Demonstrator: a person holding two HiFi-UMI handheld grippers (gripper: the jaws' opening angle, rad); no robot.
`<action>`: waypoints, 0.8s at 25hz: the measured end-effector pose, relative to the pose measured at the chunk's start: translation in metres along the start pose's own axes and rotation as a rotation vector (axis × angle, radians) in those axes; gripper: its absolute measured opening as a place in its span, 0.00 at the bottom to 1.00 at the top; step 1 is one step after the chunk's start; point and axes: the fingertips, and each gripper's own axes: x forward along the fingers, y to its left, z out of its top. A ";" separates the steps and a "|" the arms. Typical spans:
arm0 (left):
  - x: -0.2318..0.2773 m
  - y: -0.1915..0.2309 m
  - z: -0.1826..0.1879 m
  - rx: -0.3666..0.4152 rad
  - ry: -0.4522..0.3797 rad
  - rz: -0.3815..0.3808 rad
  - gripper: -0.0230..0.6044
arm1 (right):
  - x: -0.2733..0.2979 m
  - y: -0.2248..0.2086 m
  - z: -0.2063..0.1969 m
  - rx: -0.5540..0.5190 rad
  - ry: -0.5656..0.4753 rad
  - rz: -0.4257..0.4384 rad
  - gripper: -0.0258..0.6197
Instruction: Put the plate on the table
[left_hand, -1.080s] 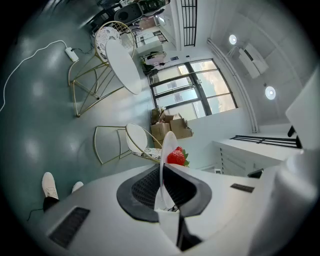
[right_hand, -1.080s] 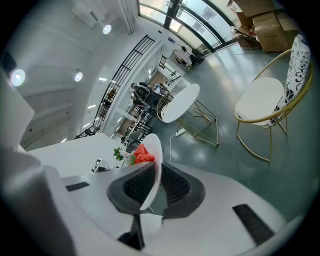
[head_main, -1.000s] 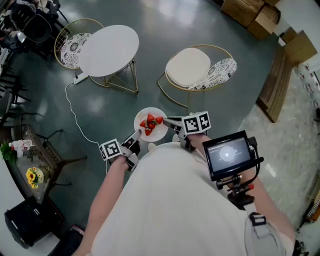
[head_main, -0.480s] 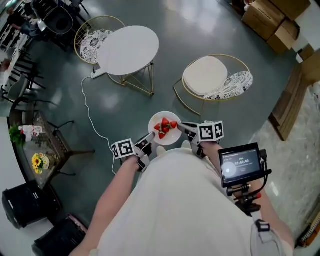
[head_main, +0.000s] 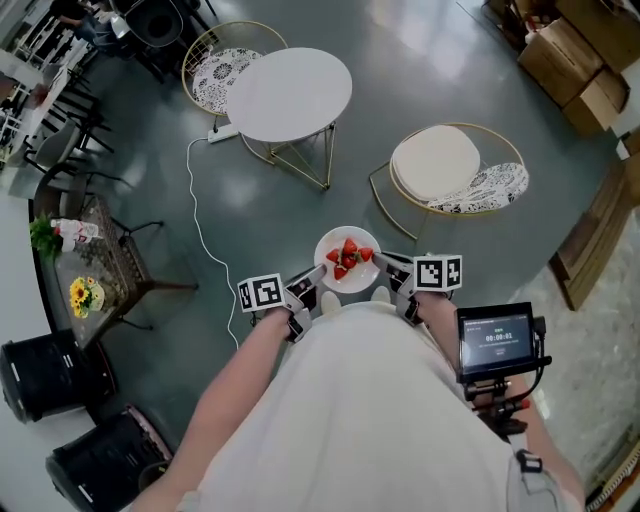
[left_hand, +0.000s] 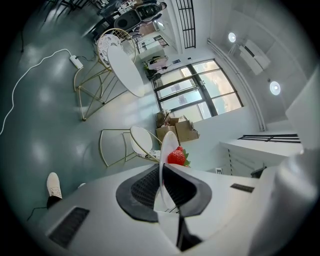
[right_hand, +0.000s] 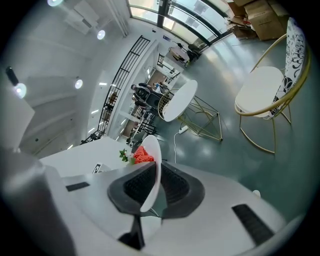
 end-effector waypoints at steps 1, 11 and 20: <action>-0.001 0.000 0.000 -0.002 -0.002 0.000 0.06 | 0.000 0.001 0.000 -0.001 0.002 -0.002 0.10; 0.003 0.004 -0.003 -0.015 0.026 0.008 0.06 | -0.001 -0.003 -0.004 0.023 0.009 -0.030 0.10; 0.005 0.004 -0.003 -0.013 0.036 0.018 0.06 | -0.003 -0.003 -0.004 0.030 0.008 -0.040 0.10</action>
